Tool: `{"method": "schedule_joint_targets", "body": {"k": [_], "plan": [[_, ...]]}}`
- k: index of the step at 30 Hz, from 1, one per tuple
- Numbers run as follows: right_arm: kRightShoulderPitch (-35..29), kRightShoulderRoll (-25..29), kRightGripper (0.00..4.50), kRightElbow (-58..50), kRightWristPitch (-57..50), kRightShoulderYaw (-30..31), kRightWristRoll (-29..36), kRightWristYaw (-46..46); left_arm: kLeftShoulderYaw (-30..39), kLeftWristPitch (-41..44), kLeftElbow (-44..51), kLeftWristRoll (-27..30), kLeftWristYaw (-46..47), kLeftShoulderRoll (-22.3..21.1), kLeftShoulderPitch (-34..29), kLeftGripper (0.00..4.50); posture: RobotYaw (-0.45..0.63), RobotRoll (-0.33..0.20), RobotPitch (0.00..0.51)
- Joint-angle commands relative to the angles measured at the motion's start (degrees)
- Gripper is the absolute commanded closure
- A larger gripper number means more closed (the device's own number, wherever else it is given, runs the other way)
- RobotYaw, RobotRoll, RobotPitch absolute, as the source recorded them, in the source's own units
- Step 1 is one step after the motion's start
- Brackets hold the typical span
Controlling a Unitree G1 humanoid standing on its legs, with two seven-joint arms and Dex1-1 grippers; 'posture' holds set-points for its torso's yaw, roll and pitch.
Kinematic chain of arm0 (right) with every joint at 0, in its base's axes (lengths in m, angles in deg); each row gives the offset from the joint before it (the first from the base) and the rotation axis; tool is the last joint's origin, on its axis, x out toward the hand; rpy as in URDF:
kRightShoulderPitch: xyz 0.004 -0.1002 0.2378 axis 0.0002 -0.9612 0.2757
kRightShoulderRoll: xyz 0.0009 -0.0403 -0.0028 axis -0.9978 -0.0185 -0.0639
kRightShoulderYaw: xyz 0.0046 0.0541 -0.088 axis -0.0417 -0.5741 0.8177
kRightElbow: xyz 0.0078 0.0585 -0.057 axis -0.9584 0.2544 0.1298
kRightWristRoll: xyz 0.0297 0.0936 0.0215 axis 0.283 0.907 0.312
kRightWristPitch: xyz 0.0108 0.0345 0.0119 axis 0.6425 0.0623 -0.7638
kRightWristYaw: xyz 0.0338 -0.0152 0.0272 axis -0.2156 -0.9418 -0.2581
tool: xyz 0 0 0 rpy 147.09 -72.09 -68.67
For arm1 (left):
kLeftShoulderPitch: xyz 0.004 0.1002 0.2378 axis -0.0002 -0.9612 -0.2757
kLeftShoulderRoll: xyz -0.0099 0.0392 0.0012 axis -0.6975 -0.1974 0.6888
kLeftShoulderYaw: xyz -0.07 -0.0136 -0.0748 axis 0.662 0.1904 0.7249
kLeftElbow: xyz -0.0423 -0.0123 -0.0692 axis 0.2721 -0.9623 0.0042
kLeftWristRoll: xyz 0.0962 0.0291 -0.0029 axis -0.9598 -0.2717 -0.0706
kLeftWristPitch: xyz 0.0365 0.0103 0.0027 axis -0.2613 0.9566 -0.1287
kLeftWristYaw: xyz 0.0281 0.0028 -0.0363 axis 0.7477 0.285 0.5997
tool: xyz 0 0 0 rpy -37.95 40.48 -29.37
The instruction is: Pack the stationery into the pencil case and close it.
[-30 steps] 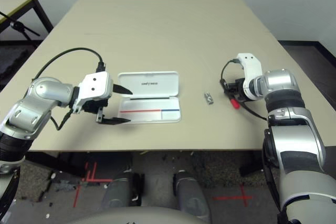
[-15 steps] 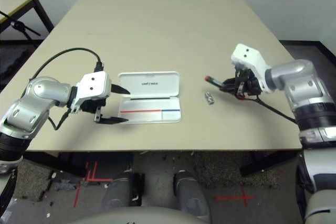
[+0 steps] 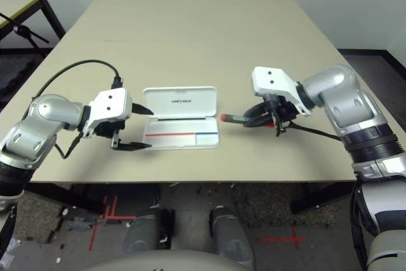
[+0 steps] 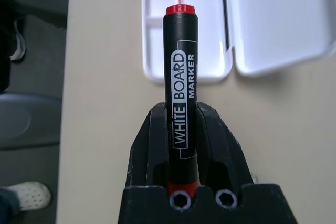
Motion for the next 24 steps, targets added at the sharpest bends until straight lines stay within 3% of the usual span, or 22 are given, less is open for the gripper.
{"method": "schedule_joint_targets", "body": {"k": [1,11,24], "plan": [[2.61,-2.66,4.01,0.96,-1.44,2.71,-2.19,-1.6,-0.47,-0.39,-0.43,-0.91,0.69,0.31,-0.23,0.0,0.01,0.0,0.024],[7.83,-12.22,4.01,7.71,-1.6,8.43,-8.31,-6.21,-0.7,-0.08,-0.35,-1.97,1.95,1.27,-0.5,0.0,0.04,0.0,0.018],[9.75,-20.75,4.01,13.7,0.81,10.93,-13.51,-13.21,-0.54,0.73,0.3,-1.73,2.83,1.92,-0.36,0.0,0.06,0.0,0.015]]}}
